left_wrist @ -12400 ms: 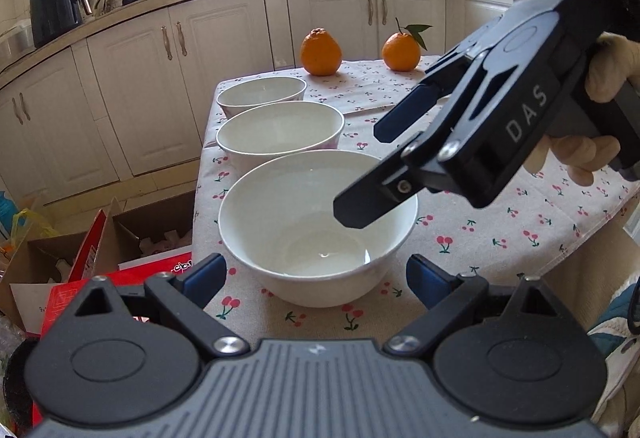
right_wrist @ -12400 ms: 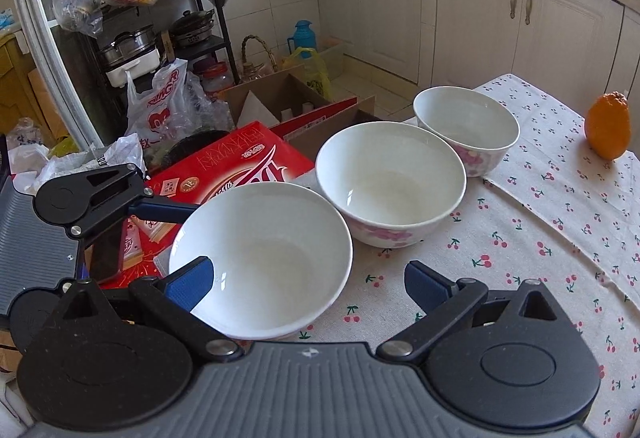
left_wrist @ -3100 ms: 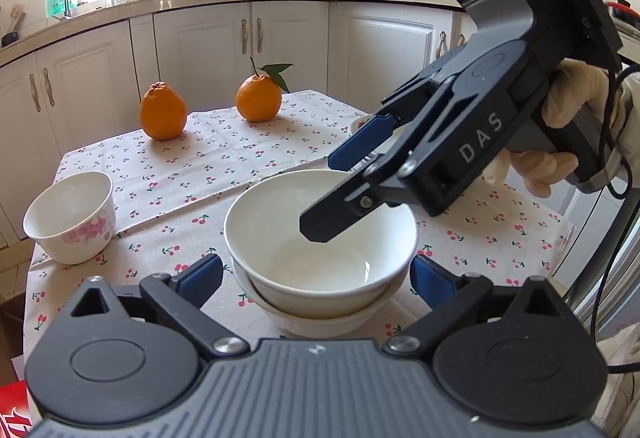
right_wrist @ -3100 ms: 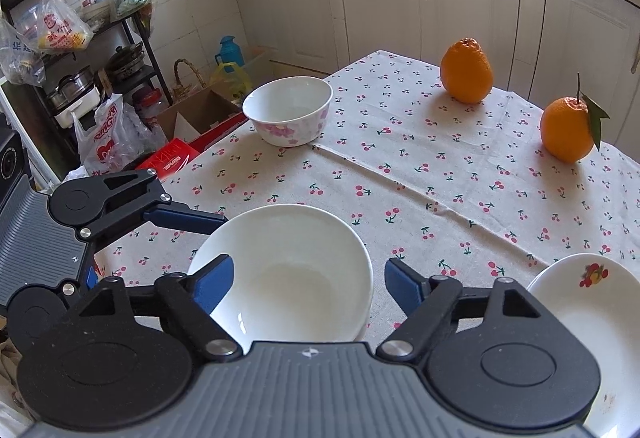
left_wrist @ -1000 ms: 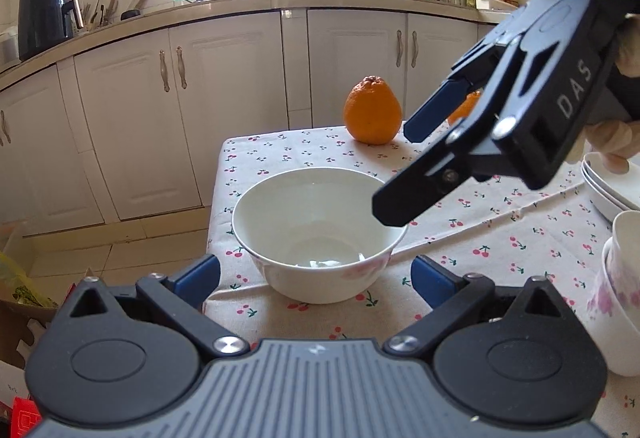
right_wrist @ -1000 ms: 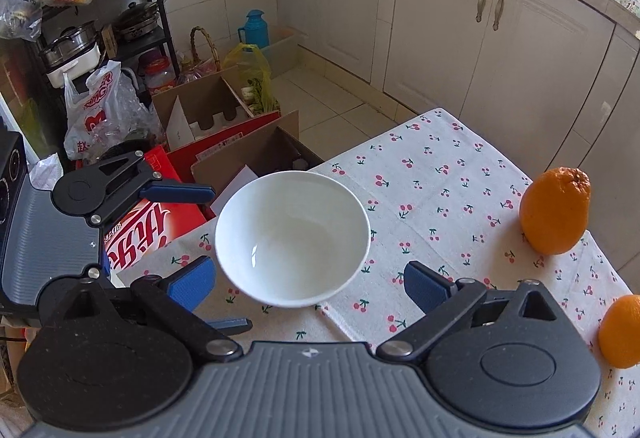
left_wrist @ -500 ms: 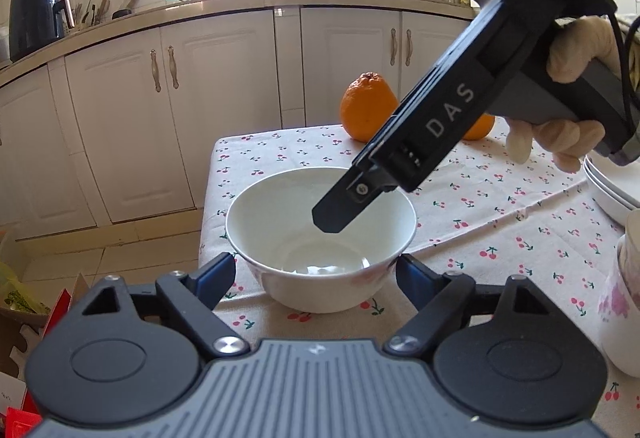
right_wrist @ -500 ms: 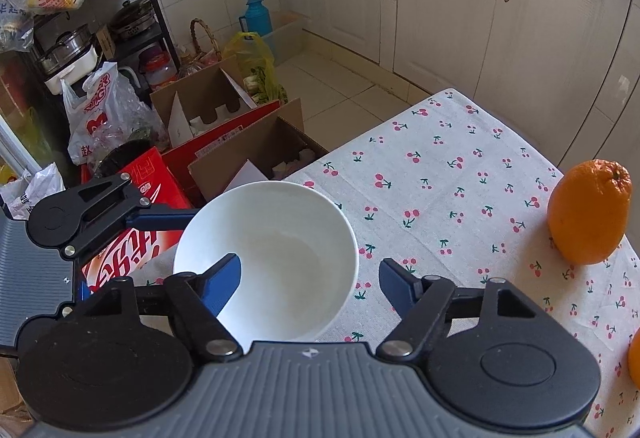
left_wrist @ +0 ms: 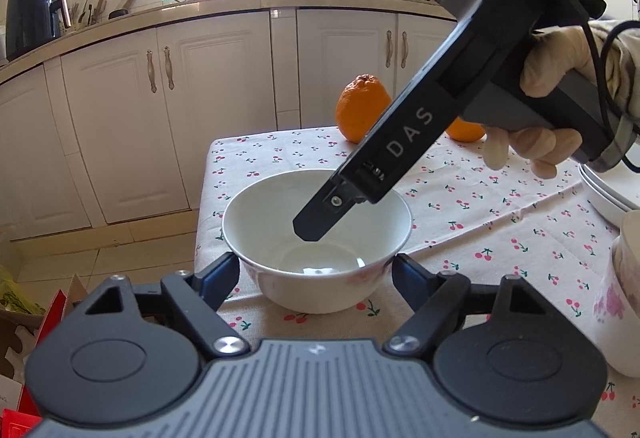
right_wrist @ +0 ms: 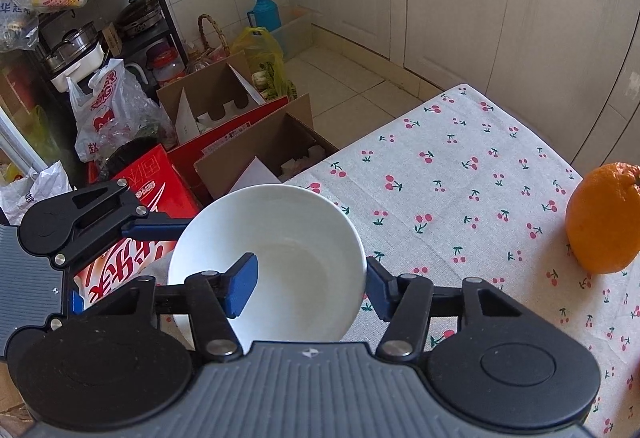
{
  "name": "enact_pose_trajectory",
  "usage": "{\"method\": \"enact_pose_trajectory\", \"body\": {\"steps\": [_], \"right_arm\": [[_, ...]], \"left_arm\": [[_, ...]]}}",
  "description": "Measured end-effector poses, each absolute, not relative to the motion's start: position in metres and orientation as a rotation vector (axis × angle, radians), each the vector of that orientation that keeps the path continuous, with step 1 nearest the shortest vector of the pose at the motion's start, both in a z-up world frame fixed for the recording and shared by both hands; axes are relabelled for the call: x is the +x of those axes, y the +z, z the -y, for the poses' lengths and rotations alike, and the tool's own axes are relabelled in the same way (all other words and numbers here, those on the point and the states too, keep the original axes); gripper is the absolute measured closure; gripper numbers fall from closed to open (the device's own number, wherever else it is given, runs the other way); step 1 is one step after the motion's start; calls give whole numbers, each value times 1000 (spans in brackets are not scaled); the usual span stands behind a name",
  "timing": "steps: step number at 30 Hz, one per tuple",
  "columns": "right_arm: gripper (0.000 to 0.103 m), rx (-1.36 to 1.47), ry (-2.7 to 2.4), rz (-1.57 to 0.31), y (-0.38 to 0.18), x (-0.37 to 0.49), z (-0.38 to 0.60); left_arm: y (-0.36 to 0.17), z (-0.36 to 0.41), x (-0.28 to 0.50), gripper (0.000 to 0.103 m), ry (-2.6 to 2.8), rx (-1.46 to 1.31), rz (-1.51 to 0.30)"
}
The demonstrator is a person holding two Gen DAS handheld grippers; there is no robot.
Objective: Organize plates and bowls
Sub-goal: 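Close the right tool on the rim of the white bowl, then lift the bowl and carry it toward the nested bowls with the right tool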
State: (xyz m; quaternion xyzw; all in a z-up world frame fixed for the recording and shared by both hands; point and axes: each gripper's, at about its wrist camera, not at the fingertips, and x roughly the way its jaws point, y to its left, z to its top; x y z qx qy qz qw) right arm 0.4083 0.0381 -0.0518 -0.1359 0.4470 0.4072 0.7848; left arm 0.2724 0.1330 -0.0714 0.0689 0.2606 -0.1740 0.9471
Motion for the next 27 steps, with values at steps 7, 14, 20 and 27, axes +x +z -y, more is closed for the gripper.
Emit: {"method": "enact_pose_trajectory", "body": {"steps": [7,14,20,27], "right_arm": [[40,-265,887,-978,-50,408,-35],[40,-269,886,-974,-43,399,-30],[40,-268,876,-954,-30,380,-19],[40,-265,874,-933,-13,348,0]], "left_arm": [[-71,-132,272,20,-354,141,-533],[-64,-130,266,20,-371,119,-547],[-49,-121,250,20,-384,143,-531],[-31,-108,223,20,-407,156,-520]]}}
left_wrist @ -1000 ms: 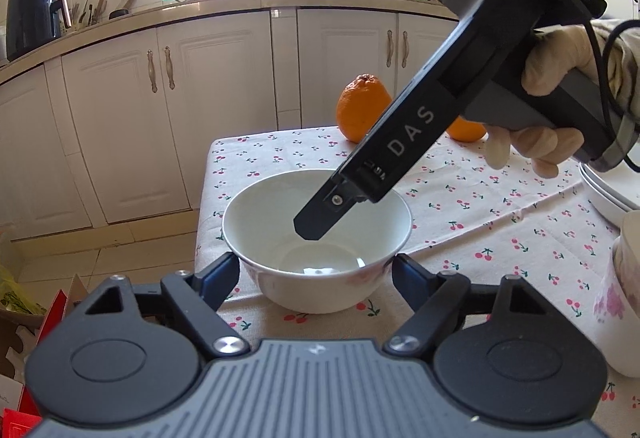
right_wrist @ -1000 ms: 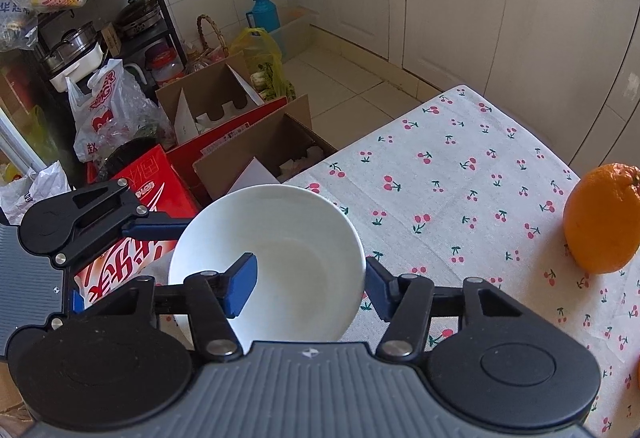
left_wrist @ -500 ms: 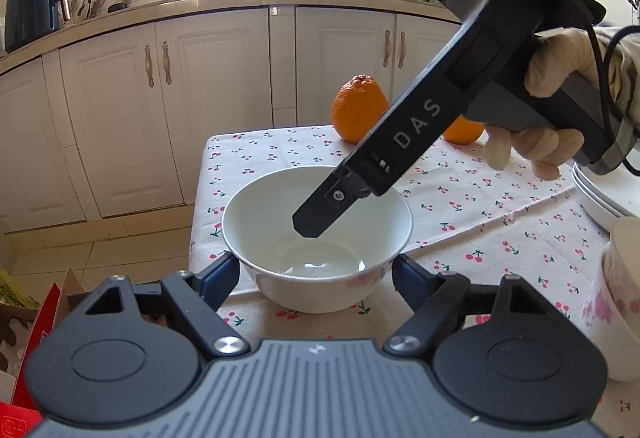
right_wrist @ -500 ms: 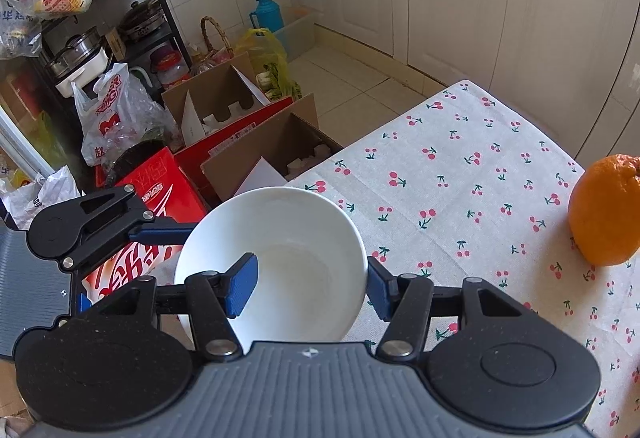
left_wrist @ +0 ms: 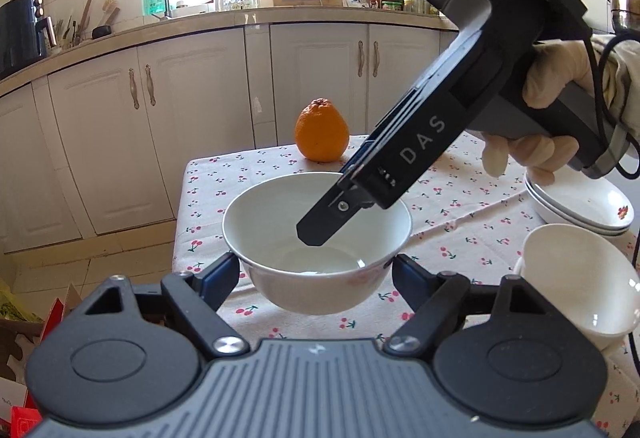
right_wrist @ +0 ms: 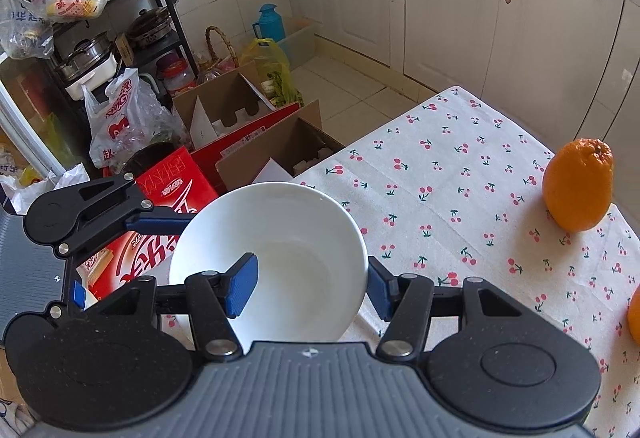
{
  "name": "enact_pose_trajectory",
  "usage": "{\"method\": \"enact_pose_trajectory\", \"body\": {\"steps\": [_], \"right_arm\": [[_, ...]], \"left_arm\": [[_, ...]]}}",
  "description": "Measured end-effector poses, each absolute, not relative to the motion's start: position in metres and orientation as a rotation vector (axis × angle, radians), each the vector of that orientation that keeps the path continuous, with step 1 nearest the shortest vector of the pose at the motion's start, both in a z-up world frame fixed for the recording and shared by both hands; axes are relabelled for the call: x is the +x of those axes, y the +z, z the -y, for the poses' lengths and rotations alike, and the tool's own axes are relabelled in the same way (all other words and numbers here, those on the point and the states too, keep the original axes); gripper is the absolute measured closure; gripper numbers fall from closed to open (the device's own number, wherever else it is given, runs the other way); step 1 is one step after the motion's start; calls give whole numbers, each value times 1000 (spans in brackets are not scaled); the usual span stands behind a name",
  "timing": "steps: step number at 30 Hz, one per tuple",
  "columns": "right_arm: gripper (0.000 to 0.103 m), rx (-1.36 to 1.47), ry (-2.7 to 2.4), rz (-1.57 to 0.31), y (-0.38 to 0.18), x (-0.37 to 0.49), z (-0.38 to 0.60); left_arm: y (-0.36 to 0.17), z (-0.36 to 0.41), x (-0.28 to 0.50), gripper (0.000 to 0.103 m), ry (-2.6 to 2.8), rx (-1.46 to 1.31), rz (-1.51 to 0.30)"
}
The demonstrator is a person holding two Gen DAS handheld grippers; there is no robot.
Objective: Organize plates and bowls
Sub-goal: 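Lift the bowl and carry it toward the nested bowls with the right tool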
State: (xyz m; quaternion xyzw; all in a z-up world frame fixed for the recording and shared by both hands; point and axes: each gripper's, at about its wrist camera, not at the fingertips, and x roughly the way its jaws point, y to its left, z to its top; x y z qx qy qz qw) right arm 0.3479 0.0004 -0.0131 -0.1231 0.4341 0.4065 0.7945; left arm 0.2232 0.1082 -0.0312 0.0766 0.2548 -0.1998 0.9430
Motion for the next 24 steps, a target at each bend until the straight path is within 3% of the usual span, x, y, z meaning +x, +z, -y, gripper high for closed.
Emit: {"method": "enact_pose_trajectory", "body": {"steps": [24], "right_arm": [[39,-203,853,-838,20,237,74]], "left_arm": [[3,-54,136,20,-468,185,-503]]}}
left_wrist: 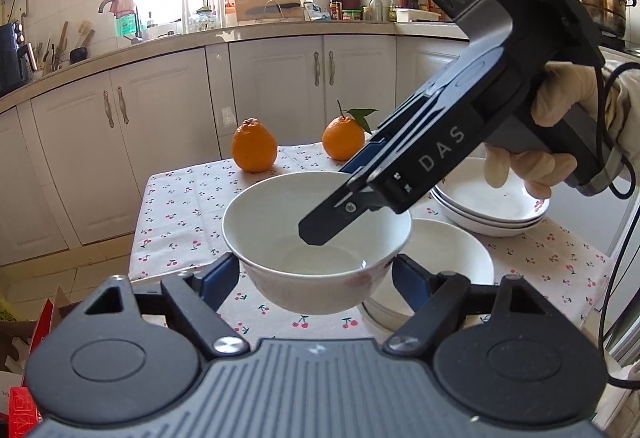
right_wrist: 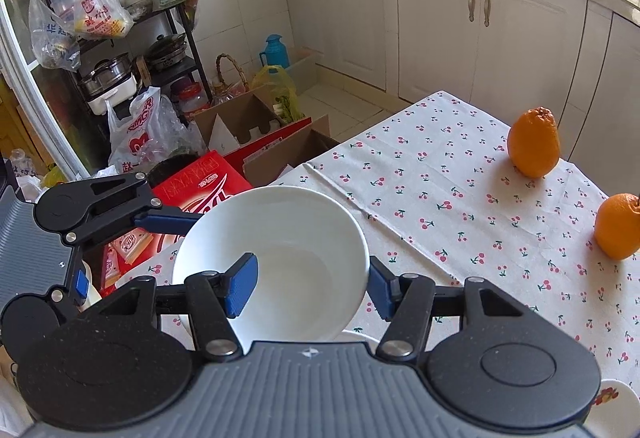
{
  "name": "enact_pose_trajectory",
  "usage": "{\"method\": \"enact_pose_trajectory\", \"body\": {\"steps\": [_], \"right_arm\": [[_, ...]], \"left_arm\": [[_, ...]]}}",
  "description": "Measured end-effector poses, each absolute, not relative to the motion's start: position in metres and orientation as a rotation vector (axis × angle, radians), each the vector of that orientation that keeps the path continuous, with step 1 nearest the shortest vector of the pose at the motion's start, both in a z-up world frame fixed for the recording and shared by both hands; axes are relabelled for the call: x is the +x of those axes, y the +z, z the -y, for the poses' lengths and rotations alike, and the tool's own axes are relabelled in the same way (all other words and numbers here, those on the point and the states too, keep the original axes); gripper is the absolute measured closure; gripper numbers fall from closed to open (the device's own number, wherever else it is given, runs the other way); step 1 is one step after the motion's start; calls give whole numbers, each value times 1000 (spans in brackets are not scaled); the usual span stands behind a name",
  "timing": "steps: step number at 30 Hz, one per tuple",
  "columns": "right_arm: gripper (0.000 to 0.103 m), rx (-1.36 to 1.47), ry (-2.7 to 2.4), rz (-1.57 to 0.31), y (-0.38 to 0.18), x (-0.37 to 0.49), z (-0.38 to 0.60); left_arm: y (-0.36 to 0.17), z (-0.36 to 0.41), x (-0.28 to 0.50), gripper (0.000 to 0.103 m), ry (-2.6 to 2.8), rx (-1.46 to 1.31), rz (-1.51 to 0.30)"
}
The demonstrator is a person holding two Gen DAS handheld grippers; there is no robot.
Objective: Organize plates and bowls
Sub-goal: 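Lift the bowl and carry it toward the nested bowls with the right tool, then lower the bowl into the nested bowls and open the right tool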
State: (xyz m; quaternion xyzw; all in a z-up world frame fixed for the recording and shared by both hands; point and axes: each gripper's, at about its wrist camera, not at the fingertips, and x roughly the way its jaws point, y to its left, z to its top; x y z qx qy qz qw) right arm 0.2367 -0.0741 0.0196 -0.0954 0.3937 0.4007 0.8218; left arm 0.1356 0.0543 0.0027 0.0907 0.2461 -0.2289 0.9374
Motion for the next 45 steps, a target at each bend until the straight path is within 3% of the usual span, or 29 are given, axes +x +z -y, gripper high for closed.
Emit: {"method": "enact_pose_trajectory", "body": {"steps": [41,43,45], "right_arm": [[38,-129,731,-876,-10,202,143],[34,-134,732,-875,-11,201,143],[26,-144,741,-860,-10,200,141]], "left_arm": [[-23,-1,132,19,-617,203,-582],[-23,-1,133,18,-621,202,-581],[-24,-2,134,8,-623,195,-578]]}}
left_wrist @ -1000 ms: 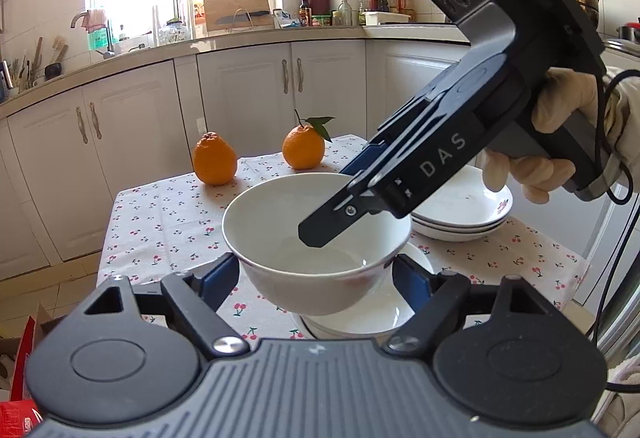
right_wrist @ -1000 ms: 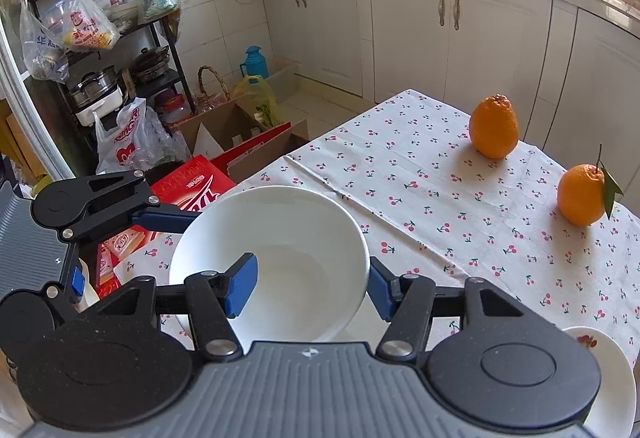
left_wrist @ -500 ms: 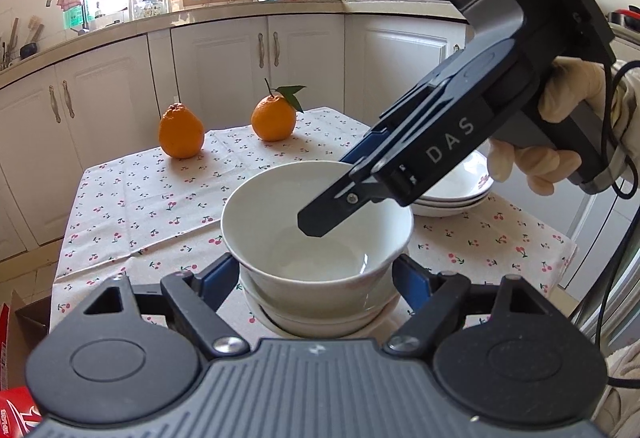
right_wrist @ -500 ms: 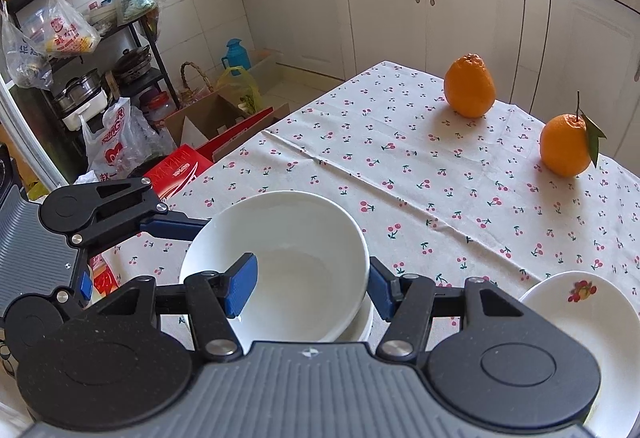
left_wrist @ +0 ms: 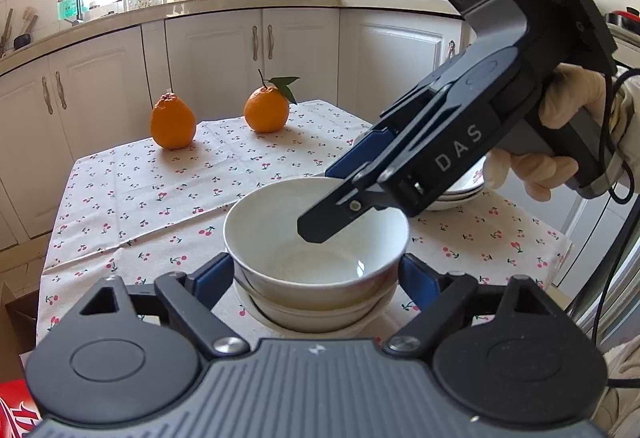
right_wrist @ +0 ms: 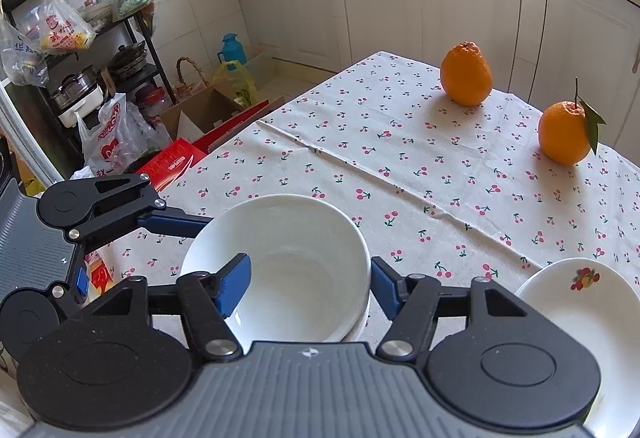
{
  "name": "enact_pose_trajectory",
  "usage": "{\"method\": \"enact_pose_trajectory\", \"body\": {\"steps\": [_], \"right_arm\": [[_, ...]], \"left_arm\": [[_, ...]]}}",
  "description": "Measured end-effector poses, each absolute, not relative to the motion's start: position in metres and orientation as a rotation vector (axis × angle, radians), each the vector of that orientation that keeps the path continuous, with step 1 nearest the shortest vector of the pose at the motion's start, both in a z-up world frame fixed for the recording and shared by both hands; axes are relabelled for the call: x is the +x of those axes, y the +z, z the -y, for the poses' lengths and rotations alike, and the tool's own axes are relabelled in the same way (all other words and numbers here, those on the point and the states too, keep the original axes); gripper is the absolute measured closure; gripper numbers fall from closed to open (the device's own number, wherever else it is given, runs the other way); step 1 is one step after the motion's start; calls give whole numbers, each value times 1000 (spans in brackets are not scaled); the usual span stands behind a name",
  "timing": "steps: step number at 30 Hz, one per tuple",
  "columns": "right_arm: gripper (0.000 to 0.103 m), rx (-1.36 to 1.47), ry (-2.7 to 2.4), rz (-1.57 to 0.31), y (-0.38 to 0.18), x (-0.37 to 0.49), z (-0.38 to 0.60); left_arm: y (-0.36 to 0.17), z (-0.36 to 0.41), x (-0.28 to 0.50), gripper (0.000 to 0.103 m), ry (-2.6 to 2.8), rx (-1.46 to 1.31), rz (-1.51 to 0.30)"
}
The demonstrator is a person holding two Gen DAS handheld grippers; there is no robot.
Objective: Organize plates and bowls
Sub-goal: 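Lower the bowl into the nested bowls and open the right tool, then bring the left and right tools to opposite sides of the bowl stack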
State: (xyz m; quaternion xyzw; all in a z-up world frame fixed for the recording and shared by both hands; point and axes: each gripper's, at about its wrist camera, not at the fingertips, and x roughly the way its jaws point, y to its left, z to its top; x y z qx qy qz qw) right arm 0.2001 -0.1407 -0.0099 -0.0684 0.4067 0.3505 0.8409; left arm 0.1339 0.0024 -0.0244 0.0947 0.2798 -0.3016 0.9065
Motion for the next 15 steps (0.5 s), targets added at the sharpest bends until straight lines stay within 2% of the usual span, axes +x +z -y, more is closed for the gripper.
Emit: {"method": "enact_pose_trajectory", "body": {"steps": [2,4,5,10,15], "right_arm": [[19,-159,740,-843,-8,196,139],[5,-171,738,-822,-6,194,139],[2,-177,739,-811,-5,192,138],[0,-216,732,-788,-1,185,136],[0,-278,702,-758,1,173,136]], "left_arm": [[-24,-5,132,3,-628,184,-563],[-24,-6,132,2,-624,179,-562],[-24,-6,132,1,-622,180,-566],[-27,-8,130,1,-627,200,-585],[-19,-15,122,1,-605,225,-520]]}}
